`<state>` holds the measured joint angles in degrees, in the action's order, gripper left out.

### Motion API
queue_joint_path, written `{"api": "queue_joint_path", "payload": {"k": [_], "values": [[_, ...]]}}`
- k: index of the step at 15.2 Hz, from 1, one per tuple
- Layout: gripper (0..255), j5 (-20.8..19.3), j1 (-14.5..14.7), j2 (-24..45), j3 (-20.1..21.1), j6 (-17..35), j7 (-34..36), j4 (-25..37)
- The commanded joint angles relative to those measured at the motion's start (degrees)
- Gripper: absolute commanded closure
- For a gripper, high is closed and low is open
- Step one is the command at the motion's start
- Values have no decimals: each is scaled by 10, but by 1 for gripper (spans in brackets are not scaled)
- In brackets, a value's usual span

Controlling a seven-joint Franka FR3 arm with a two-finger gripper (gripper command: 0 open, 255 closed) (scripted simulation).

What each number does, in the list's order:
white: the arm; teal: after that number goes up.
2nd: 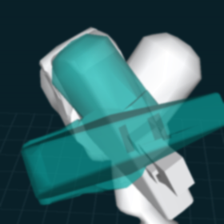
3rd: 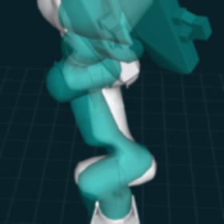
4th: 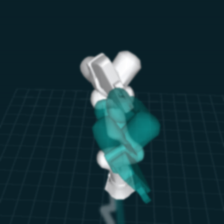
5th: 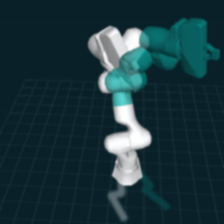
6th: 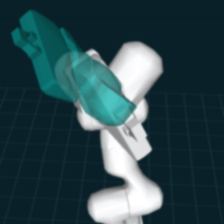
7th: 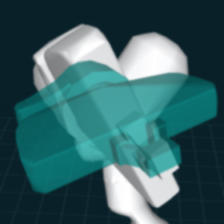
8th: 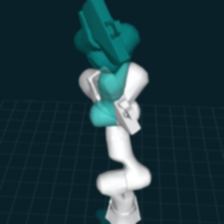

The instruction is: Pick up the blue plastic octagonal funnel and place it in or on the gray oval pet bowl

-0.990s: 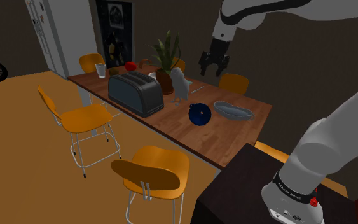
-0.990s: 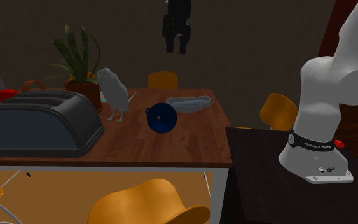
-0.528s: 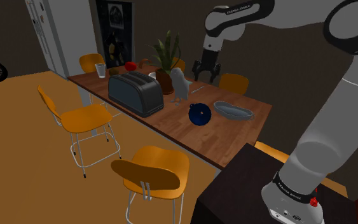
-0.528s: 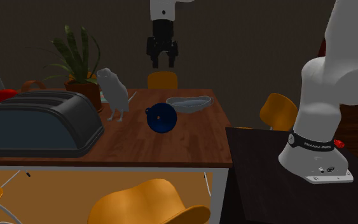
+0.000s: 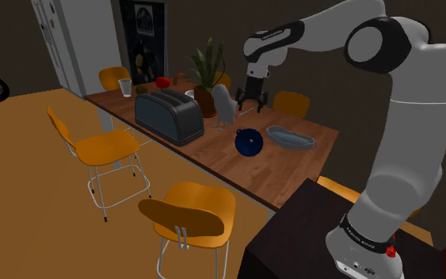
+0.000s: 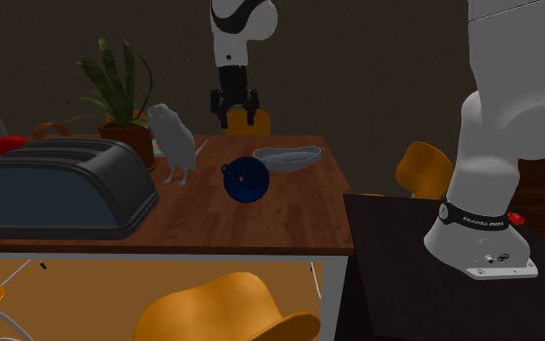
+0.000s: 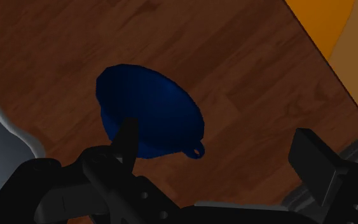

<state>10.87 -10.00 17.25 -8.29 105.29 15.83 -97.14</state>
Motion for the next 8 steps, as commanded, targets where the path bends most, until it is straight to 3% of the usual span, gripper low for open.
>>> {"api": "queue_joint_path", "payload": {"k": [1,8], "values": [[0,8,-10,44,-5,-8,8,36],[0,36,-49,203,-17,-46,43,180]]}}
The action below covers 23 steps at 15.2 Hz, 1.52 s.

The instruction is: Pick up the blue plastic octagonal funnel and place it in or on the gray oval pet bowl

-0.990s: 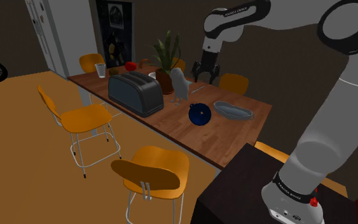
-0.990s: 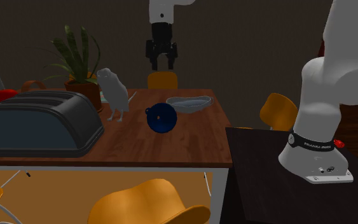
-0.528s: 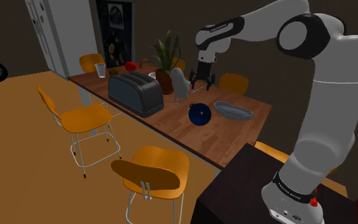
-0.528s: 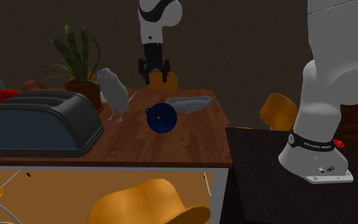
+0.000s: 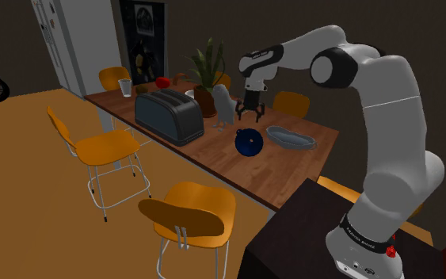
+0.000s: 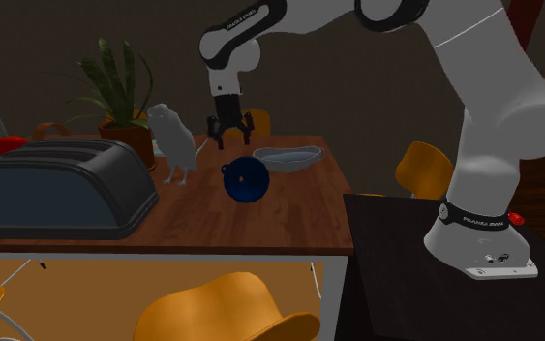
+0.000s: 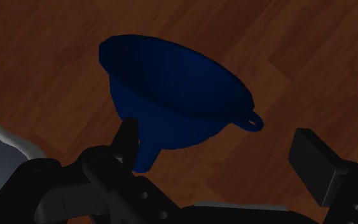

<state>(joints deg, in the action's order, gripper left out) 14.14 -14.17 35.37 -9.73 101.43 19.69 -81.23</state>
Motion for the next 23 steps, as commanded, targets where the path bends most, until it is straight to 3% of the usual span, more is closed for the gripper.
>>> {"api": "queue_joint_path", "payload": {"k": [1,6,11,18,23], "values": [[0,7,-14,45,-3,-15,10,44],[0,25,-51,169,-7,-61,44,179],[0,37,-96,315,-4,-133,88,368],[0,40,-80,289,-5,-62,76,269],[0,41,-79,288,-5,-57,75,263]]}}
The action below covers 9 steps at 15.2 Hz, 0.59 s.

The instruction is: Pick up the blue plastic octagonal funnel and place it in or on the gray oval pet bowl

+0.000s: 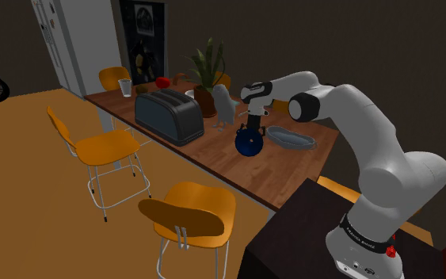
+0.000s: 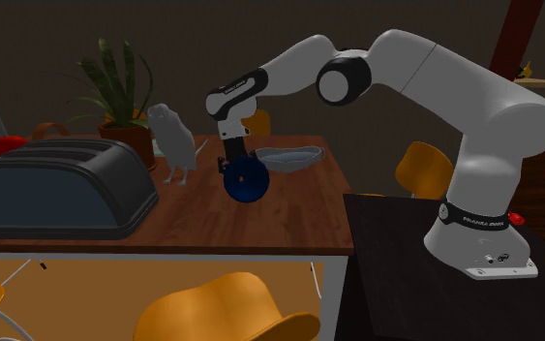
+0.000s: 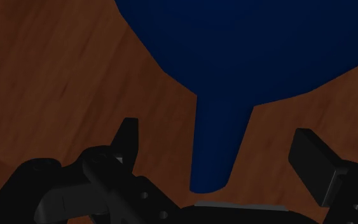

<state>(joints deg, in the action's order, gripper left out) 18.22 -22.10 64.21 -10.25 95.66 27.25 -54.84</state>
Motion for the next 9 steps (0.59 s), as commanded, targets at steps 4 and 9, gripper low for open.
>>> {"api": "queue_joint_path", "payload": {"k": [4,9], "values": [[255,0,0,0,0,1,0,-1],[255,0,0,0,0,1,0,-1]]}}
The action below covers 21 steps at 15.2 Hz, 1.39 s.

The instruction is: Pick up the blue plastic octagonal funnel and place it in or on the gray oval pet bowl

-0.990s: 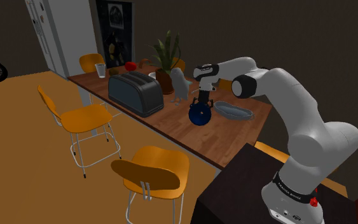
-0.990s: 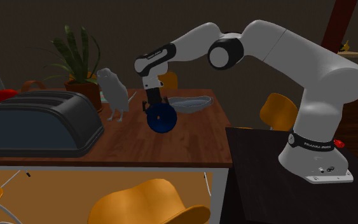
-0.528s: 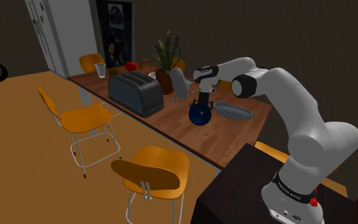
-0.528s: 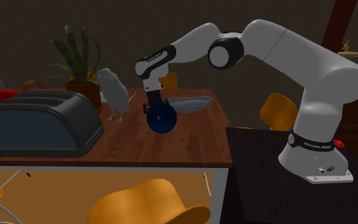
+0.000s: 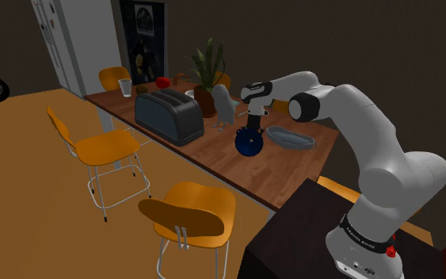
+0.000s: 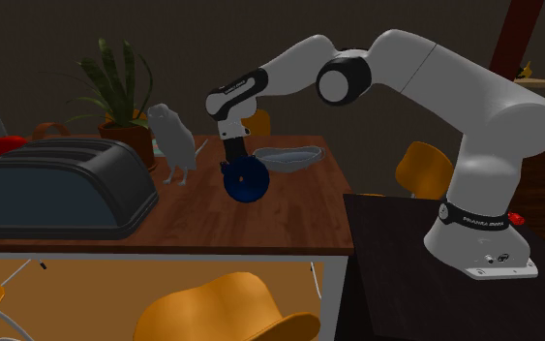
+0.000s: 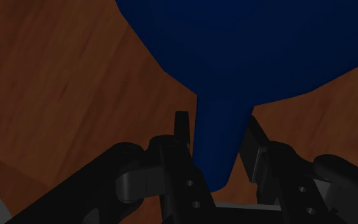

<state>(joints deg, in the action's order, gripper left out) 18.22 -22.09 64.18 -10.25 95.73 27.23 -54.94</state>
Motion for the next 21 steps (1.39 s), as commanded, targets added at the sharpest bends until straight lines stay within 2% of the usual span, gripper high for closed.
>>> {"api": "queue_joint_path", "payload": {"k": [1,7,21], "values": [[255,0,0,0,0,0,0,0],[255,-1,1,-17,-1,-10,1,-7],[255,-7,2,-75,-6,-71,11,-4]]}}
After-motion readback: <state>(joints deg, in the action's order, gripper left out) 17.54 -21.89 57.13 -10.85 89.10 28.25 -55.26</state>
